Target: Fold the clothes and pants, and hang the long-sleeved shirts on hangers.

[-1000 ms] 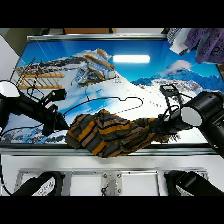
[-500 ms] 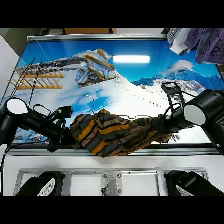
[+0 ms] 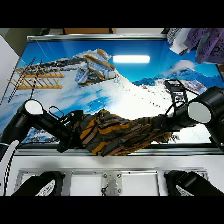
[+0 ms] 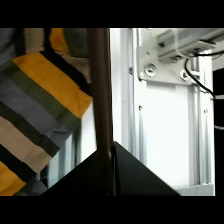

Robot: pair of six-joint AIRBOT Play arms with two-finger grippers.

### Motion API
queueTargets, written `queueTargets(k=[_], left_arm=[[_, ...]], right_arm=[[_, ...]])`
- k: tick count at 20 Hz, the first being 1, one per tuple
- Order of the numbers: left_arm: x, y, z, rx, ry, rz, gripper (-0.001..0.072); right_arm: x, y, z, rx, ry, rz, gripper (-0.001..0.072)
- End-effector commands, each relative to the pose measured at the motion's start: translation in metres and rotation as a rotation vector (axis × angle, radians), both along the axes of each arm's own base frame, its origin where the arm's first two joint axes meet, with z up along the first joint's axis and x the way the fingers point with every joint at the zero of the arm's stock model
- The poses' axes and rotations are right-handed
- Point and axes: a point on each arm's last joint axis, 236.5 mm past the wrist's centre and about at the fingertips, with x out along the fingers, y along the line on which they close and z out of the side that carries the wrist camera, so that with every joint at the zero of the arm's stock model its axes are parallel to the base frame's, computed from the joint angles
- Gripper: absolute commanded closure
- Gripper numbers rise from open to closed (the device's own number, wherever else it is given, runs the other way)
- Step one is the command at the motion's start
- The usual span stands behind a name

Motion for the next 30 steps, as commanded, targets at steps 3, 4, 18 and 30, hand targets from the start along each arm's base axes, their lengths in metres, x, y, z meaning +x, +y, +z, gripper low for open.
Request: queueTargets(k=[3, 4, 18, 30], left_arm=[[0.02, -0.014, -0.011, -0.031, 0.025, 0.082, 0.0698], [0.022, -0.013, -0.013, -0.02, 0.011, 0.085, 0.0699], [0.027, -0.016, -0.013, -0.05, -0.045, 0.051, 0.0698], [0.039, -0.03, -0.005, -0.124, -0.084, 0.084, 0.0698]], right_arm=[[-0.006, 0.0, 0.0, -0.003, 0.022, 0.018, 0.07], [-0.006, -0.001, 0.0, -0.006, 0.024, 0.029, 0.07], [0.053, 0.024, 0.033, -0.049, -0.1, 0.189, 0.07], [0.047, 0.135, 0.051, 0.198, -0.252, 0.389, 0.07]])
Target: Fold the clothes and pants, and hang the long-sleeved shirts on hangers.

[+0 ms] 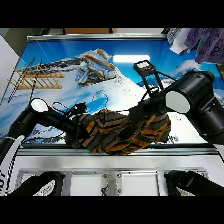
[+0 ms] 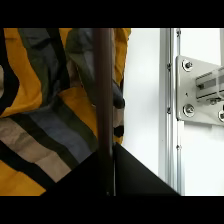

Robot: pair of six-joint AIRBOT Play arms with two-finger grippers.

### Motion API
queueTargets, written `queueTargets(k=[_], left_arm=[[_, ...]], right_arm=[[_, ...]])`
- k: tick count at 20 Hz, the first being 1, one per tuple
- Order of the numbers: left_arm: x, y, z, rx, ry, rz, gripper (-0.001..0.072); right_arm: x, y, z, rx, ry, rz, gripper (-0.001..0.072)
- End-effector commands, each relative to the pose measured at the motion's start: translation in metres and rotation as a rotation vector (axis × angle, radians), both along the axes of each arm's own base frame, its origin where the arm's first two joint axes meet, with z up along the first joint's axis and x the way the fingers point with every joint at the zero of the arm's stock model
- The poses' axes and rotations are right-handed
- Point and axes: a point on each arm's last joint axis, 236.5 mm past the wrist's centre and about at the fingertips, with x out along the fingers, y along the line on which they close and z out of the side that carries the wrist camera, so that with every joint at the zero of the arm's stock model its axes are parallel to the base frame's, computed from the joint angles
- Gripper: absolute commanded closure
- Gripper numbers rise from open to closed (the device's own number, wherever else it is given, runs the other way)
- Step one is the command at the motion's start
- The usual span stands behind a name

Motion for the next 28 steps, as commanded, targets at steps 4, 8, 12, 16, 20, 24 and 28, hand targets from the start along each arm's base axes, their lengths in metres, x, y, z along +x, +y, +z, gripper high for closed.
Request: queueTargets(k=[4, 8, 12, 16, 20, 24, 28], left_arm=[[0.002, -0.003, 0.002, -0.015, -0.007, 0.006, 0.0698], [0.001, -0.003, 0.002, -0.015, -0.003, 0.003, 0.0698], [-0.001, -0.002, 0.003, -0.015, 0.007, -0.002, 0.0697], [-0.001, -0.002, 0.003, -0.014, 0.007, -0.002, 0.0697], [-0.001, -0.002, 0.003, -0.015, 0.007, -0.002, 0.0698], [-0.001, -0.002, 0.003, -0.015, 0.007, -0.002, 0.0698], [-0.001, -0.002, 0.003, -0.014, 0.007, -0.002, 0.0698]], right_arm=[[-0.012, 0.077, 0.023, 0.269, -0.032, 0.113, 0.07], [-0.013, 0.085, 0.028, 0.313, -0.031, 0.115, 0.0701], [-0.005, 0.036, 0.021, 0.152, -0.056, -0.005, 0.07], [-0.009, -0.002, 0.027, 0.079, -0.059, -0.082, 0.07], [-0.013, -0.029, 0.026, 0.035, -0.026, -0.144, 0.07], [-0.014, -0.032, 0.026, 0.031, -0.02, -0.15, 0.07], [-0.012, -0.03, 0.027, 0.04, -0.031, -0.147, 0.07]])
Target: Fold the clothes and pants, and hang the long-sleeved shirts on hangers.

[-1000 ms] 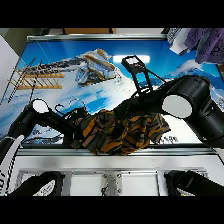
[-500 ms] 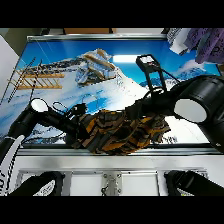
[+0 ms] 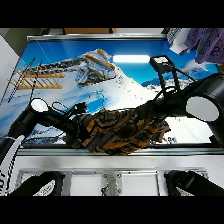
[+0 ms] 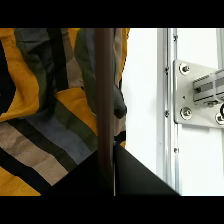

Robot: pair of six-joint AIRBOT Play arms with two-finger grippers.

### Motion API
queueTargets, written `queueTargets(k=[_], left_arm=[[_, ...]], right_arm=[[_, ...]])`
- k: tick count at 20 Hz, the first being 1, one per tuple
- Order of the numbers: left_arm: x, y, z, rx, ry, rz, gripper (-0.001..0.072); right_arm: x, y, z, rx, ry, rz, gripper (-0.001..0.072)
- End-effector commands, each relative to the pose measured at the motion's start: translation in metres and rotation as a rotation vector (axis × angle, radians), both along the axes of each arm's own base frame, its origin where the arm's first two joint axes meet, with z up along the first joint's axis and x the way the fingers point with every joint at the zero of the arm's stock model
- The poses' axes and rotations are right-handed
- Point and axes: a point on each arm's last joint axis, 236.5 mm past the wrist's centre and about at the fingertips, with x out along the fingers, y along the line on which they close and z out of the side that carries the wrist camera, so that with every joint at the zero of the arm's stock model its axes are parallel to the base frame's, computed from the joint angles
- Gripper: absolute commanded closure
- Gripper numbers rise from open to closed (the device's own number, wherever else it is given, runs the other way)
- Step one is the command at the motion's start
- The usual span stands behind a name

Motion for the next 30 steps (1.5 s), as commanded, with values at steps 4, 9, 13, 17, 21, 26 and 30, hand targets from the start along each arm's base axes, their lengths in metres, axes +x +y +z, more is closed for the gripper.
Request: queueTargets(k=[4, 9, 13, 17, 21, 26, 30], left_arm=[[0.0, 0.002, -0.002, 0.008, -0.002, -0.004, 0.0698], [-0.002, 0.015, -0.013, 0.081, -0.003, -0.018, 0.0698], [-0.002, 0.016, -0.014, 0.087, -0.002, -0.012, 0.0698], [0.0, 0.015, -0.014, 0.087, -0.007, -0.008, 0.0698], [0.002, 0.015, -0.014, 0.086, -0.014, -0.001, 0.0698], [0.005, 0.014, -0.014, 0.083, -0.022, 0.008, 0.0698], [0.005, 0.014, -0.014, 0.082, -0.022, 0.008, 0.0698]], right_arm=[[0.011, 0.018, 0.027, 0.102, -0.083, 0.019, 0.07], [0.02, 0.05, 0.037, 0.171, -0.077, 0.078, 0.0701], [0.016, 0.095, 0.031, 0.297, -0.016, 0.147, 0.07], [0.009, 0.128, 0.026, 0.333, -0.012, 0.208, 0.0701], [-0.001, 0.148, 0.017, 0.329, 0.005, 0.253, 0.07], [-0.007, 0.16, 0.002, 0.307, 0.037, 0.277, 0.0701], [-0.008, 0.163, -0.001, 0.301, 0.042, 0.285, 0.0687]])
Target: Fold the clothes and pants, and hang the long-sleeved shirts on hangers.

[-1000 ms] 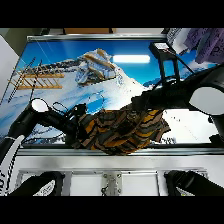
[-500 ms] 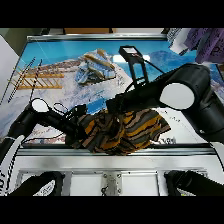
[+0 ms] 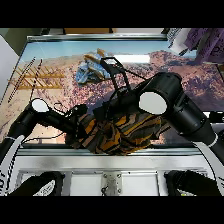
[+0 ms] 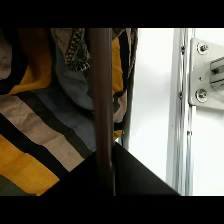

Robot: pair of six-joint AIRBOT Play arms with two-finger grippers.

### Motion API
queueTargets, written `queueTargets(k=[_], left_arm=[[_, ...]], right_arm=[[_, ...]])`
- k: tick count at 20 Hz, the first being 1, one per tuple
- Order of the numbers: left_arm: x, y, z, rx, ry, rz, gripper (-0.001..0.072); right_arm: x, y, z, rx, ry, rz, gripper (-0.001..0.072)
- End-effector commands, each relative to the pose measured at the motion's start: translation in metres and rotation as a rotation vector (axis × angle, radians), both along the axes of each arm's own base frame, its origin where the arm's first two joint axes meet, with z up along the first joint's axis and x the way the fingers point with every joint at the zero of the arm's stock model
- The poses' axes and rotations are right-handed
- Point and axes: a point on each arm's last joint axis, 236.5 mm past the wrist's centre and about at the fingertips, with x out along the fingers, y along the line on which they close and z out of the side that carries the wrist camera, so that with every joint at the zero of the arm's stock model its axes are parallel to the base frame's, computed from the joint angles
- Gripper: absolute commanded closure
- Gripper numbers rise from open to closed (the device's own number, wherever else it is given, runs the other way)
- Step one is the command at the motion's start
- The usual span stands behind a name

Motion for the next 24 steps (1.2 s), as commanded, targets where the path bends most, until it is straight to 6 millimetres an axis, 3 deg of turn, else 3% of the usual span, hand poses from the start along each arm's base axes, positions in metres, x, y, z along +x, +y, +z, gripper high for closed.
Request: queueTargets(k=[1, 2, 4, 5, 8, 11, 16, 20, 24], left_arm=[[0.001, -0.001, 0.0, -0.003, -0.001, 0.004, 0.0698], [0.001, -0.001, 0.0, -0.003, 0.0, 0.004, 0.0698], [0.001, -0.001, 0.0, -0.003, 0.0, 0.003, 0.0698], [0.001, -0.001, 0.0, -0.003, 0.0, 0.004, 0.0698], [0.001, -0.001, 0.0, -0.003, 0.0, 0.003, 0.0697], [0.001, -0.001, 0.0, -0.003, 0.0, 0.003, 0.0697], [0.0, -0.001, 0.0, -0.003, 0.001, 0.003, 0.0697], [0.0, -0.001, 0.0, -0.003, 0.002, 0.002, 0.0697], [0.0, -0.001, 0.001, -0.004, 0.004, 0.001, 0.0697]], right_arm=[[-0.002, 0.003, -0.002, -0.003, 0.003, 0.009, 0.0686], [-0.003, 0.004, -0.002, 0.002, 0.007, 0.012, 0.0639], [-0.008, 0.008, 0.0, 0.016, 0.017, 0.038, 0.0174], [-0.013, 0.011, 0.002, 0.022, 0.006, 0.089, 0.0094], [-0.022, 0.009, 0.013, 0.032, -0.001, 0.134, 0.0097], [-0.023, -0.022, 0.023, -0.018, -0.003, 0.175, 0.0097], [-0.019, -0.083, 0.038, -0.022, -0.055, 0.409, 0.0097], [0.013, -0.112, 0.037, -0.039, -0.086, 0.316, 0.0097], [0.021, -0.13, 0.05, 0.05, -0.231, 0.489, 0.0097]])
